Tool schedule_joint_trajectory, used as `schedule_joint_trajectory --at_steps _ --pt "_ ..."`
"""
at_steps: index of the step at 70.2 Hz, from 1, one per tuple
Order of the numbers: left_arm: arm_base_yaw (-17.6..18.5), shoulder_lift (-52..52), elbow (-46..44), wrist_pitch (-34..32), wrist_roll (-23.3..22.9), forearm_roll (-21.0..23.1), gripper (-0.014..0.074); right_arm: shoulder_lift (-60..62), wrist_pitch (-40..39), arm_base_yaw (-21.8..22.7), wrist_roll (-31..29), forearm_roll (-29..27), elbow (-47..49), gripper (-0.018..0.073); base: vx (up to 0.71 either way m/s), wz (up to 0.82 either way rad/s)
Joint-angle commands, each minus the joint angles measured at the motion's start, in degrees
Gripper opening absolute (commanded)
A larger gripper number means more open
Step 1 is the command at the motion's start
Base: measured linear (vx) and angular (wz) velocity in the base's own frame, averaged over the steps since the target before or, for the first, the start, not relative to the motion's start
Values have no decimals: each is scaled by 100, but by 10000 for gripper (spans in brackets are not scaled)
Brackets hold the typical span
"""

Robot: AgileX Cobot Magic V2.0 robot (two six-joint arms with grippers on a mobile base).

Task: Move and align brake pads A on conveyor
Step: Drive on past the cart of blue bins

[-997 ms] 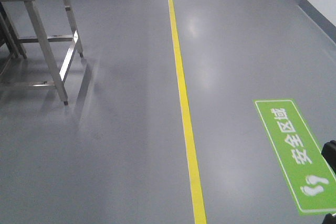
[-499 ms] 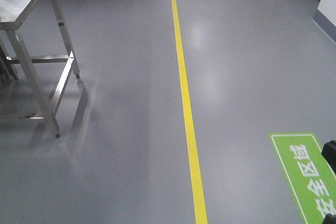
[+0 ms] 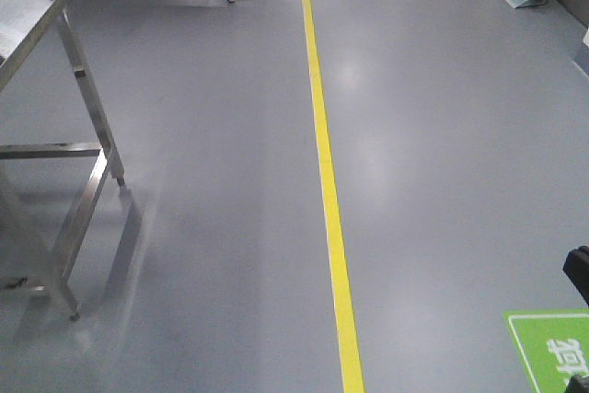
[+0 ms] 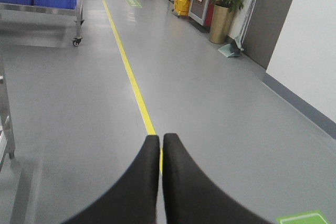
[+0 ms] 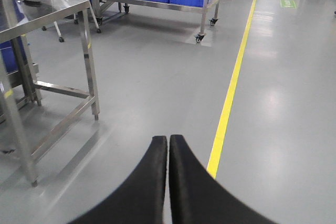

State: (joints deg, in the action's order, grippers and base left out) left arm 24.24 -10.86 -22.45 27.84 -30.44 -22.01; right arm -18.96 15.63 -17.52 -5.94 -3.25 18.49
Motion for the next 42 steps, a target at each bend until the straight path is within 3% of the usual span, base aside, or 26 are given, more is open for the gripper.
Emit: schedule_joint_trajectory --at_steps 1,42 --pt "40 -85 -149 -400 -3 -70 -6 -50 -417 25 -13 36 161 -6 58 -1" --pt "40 -85 -149 -400 -3 -70 -6 -50 -417 25 -13 36 161 -6 57 1"
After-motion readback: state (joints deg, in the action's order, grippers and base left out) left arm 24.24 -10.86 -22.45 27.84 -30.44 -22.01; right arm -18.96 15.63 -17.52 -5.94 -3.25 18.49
